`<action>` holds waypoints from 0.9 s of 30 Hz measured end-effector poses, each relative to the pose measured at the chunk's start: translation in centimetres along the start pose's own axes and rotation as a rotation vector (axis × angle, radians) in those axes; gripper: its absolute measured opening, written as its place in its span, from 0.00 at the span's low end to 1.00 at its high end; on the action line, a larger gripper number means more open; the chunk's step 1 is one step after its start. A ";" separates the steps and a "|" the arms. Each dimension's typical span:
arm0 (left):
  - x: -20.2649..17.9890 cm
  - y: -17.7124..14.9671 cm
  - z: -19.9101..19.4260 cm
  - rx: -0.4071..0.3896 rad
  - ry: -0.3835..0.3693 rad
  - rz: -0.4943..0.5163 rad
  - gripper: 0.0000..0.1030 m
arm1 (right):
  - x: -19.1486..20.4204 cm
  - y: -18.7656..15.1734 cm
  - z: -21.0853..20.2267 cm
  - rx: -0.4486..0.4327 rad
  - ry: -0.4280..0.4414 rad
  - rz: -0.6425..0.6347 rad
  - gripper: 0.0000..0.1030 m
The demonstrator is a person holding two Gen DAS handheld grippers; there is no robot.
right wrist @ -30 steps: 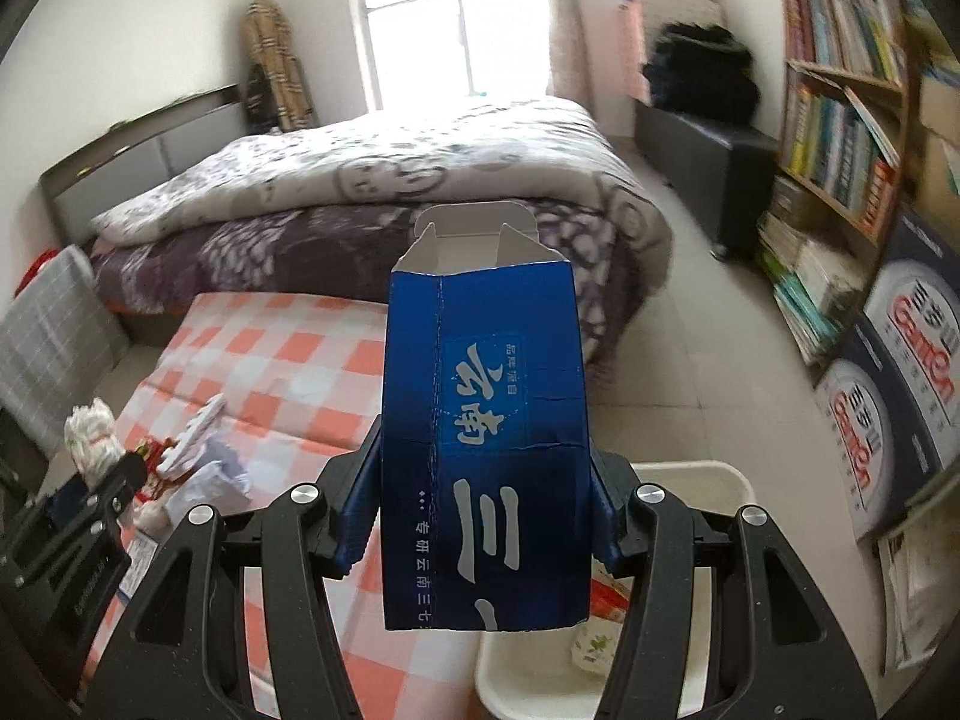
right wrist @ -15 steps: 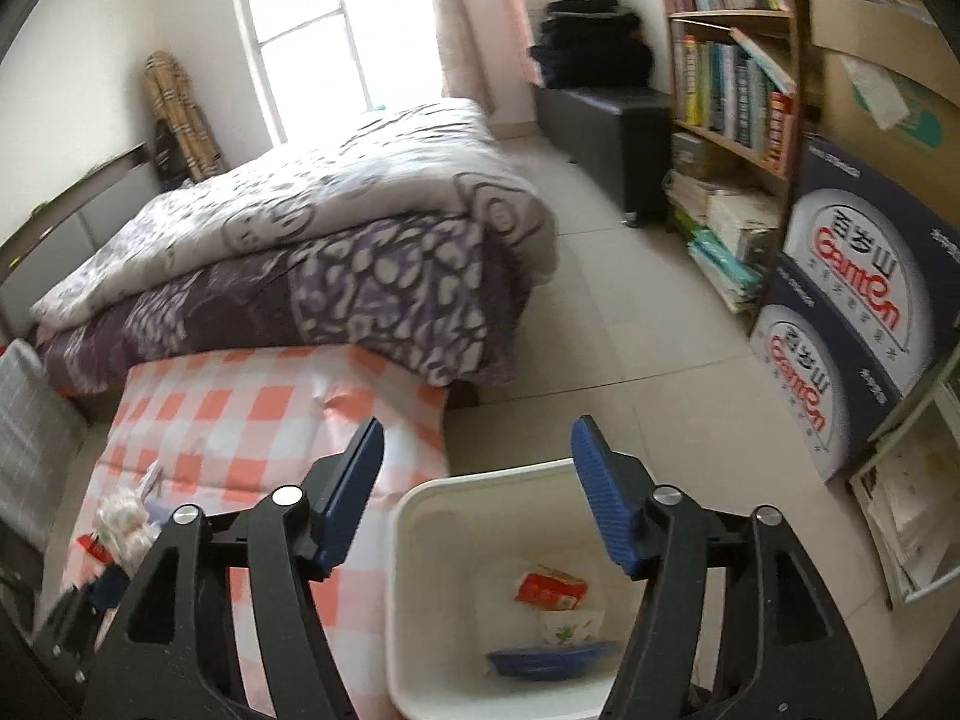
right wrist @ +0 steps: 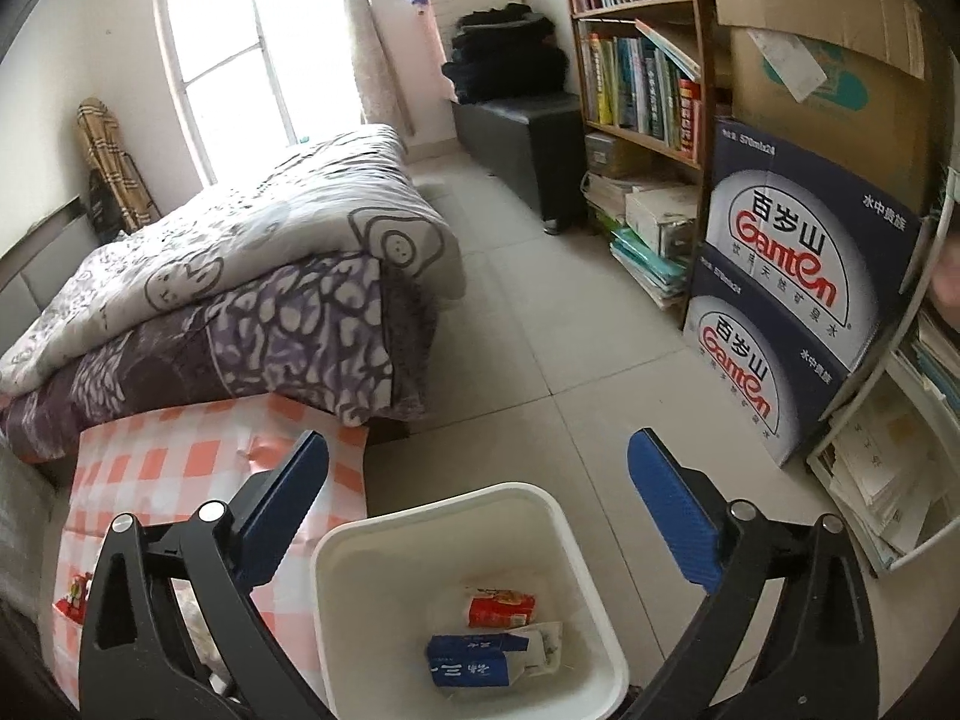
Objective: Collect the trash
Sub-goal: 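Carry the tissue and blue box to the white bin and release both, then grasp the white-and-blue box with the left tool while the right tool grasps the plastic bag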
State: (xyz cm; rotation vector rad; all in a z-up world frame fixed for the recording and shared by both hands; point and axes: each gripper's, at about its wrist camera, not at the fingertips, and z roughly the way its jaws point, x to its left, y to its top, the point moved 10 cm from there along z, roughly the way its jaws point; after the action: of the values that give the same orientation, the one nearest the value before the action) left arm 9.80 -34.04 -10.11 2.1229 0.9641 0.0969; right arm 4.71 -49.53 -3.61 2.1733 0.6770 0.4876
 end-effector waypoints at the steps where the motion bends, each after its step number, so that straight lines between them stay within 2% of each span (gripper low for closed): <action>1: -0.3 -0.1 0.1 0.004 -0.016 -0.001 0.45 | -0.1 0.0 0.0 0.001 -0.002 0.003 0.93; 2: -0.6 -0.2 0.1 0.008 -0.035 -0.005 0.53 | -0.2 0.0 0.0 0.002 -0.002 0.006 0.93; 4: -0.8 -0.1 -0.1 0.004 -0.055 -0.018 0.61 | -0.2 0.0 0.0 0.002 0.000 0.008 0.93; 11: 0.6 0.3 -1.0 -0.006 -0.025 -0.036 0.65 | 0.9 -0.1 -0.2 -0.003 0.008 -0.019 0.93; 21: 7.2 -1.0 -2.9 -0.001 0.147 -0.066 0.70 | 7.5 -2.6 -0.8 0.034 0.067 -0.146 0.93; 27: 13.7 -3.6 -4.1 0.061 0.295 -0.098 0.72 | 11.7 -4.6 -1.3 0.066 0.114 -0.206 0.93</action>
State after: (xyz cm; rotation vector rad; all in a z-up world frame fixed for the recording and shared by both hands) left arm 15.85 -20.90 -12.93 2.1512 1.2545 0.3427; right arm 11.77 -39.15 -5.08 2.1192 0.9802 0.4886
